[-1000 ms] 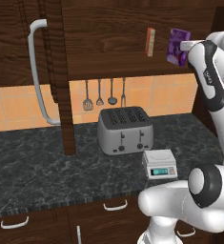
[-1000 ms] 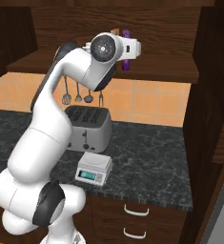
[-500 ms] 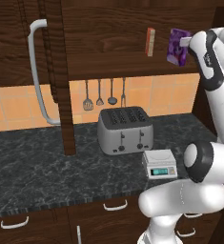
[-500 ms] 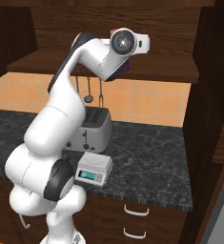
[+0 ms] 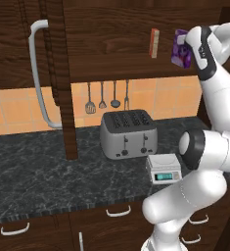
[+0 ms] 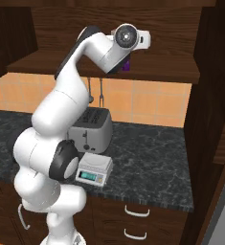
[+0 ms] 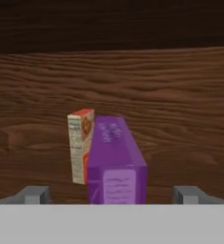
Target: Pick the cereal and place it on the digital scale for weighing, and close the cabinet.
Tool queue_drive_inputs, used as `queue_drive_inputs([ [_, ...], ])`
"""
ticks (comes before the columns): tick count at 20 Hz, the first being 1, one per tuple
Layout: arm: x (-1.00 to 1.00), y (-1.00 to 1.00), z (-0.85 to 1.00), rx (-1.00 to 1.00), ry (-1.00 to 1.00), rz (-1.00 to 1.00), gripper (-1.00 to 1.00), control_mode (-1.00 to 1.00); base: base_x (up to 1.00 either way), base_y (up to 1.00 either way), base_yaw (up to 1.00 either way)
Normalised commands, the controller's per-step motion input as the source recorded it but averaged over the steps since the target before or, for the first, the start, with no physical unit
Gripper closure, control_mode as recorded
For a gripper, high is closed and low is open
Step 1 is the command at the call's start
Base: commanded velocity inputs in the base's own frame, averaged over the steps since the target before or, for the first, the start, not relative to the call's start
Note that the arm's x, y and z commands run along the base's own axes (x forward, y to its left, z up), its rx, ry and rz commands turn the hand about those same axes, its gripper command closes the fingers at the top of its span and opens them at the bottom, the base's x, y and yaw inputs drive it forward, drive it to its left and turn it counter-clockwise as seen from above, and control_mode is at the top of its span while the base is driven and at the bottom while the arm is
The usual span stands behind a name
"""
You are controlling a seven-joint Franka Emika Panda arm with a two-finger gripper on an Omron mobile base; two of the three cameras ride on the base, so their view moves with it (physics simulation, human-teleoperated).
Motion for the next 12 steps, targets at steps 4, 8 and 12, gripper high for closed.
queue_drive_inputs([
  [4,0.44,0.08,-0.05,0.0,0.0,0.0,1.0,-1.0,0.0,0.0,0.0],
  [8,0.06,0.0,0.0,0.0,0.0,0.0,1.0,-1.0,0.0,0.0,0.0],
  [12,-0.41,0.0,0.0,0.0,-0.02,0.0,1.0,-1.0,0.0,0.0,0.0],
])
